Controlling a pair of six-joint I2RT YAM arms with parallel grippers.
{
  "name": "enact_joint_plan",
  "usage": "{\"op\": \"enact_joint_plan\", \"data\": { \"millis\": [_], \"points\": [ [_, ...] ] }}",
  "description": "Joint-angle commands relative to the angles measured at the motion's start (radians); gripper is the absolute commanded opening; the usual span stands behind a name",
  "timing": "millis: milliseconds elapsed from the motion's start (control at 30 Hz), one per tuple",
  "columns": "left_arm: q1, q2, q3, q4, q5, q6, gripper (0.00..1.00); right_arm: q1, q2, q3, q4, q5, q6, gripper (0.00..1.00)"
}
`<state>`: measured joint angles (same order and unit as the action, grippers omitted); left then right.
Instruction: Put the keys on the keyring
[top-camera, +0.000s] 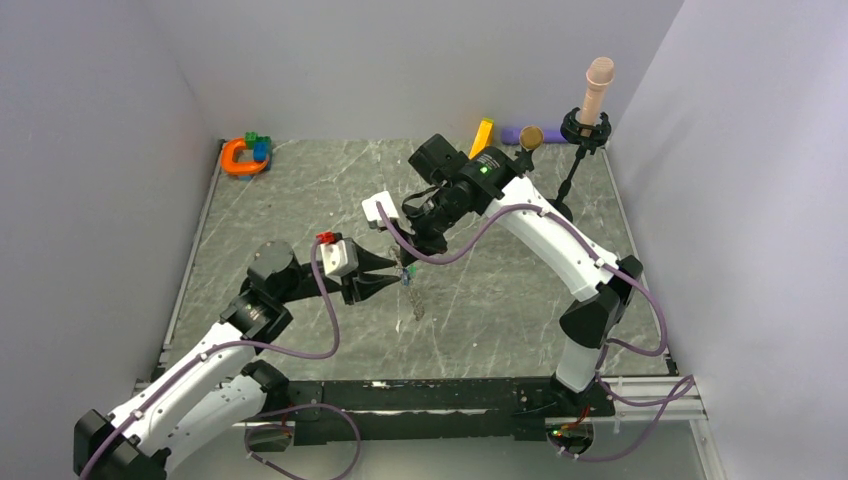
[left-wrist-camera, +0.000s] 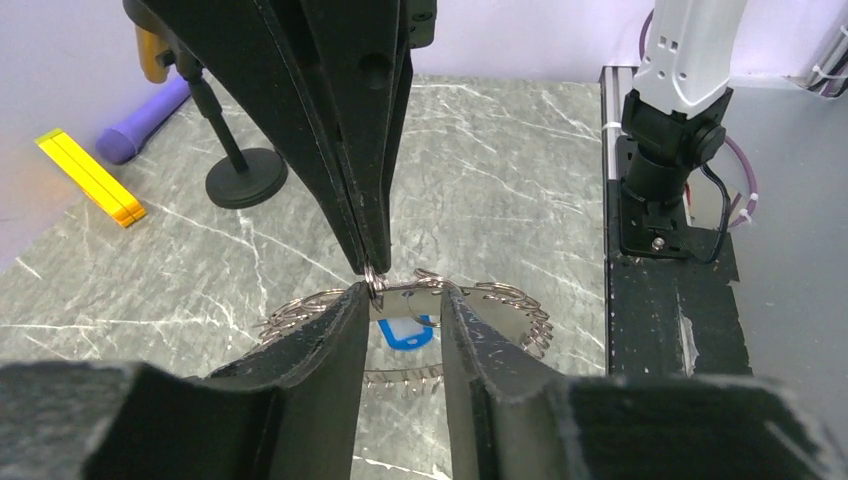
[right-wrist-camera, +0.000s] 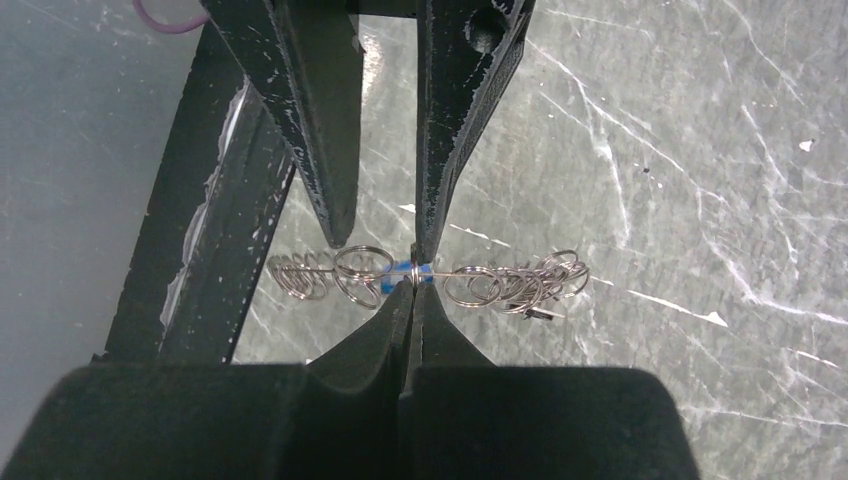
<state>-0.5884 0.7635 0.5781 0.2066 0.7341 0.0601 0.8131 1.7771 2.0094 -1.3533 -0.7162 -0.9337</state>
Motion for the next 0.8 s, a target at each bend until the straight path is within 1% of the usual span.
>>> {"op": "enact_joint_plan", "data": {
  "millis": [0, 167, 267, 567, 633, 667, 700, 767],
  "points": [
    [-0.025, 0.011, 0.030, 0.035, -0.026, 0.015, 0.35, -0.003, -0.008, 0.023, 0.018, -0.047, 0.013, 0.00],
    [-0.051, 0.014, 0.038, 0.018, -0.079, 0.035, 0.30, -0.002, -0.013, 0.022, 0.016, -0.060, 0.018, 0.00],
    [-0.061, 0.013, 0.045, 0.015, -0.102, 0.039, 0.25, -0.003, -0.015, 0.016, 0.017, -0.062, 0.019, 0.00],
    [-0.086, 0.015, 0.055, 0.009, -0.141, 0.043, 0.23, -0.003, -0.022, -0.003, 0.021, -0.066, 0.024, 0.00],
    [-0.086, 0.016, 0.060, 0.003, -0.145, 0.045, 0.18, -0.003, -0.023, -0.007, 0.020, -0.068, 0.024, 0.00],
    [-0.087, 0.018, 0.062, 0.001, -0.147, 0.046, 0.11, -0.003, -0.024, -0.008, 0.020, -0.069, 0.023, 0.00],
    [-0.087, 0.019, 0.064, -0.002, -0.152, 0.047, 0.01, -0.003, -0.024, -0.009, 0.020, -0.071, 0.023, 0.00],
    [-0.089, 0.015, 0.060, -0.005, -0.161, 0.050, 0.00, -0.002, -0.028, -0.009, 0.017, -0.078, 0.020, 0.00]
  ]
}}
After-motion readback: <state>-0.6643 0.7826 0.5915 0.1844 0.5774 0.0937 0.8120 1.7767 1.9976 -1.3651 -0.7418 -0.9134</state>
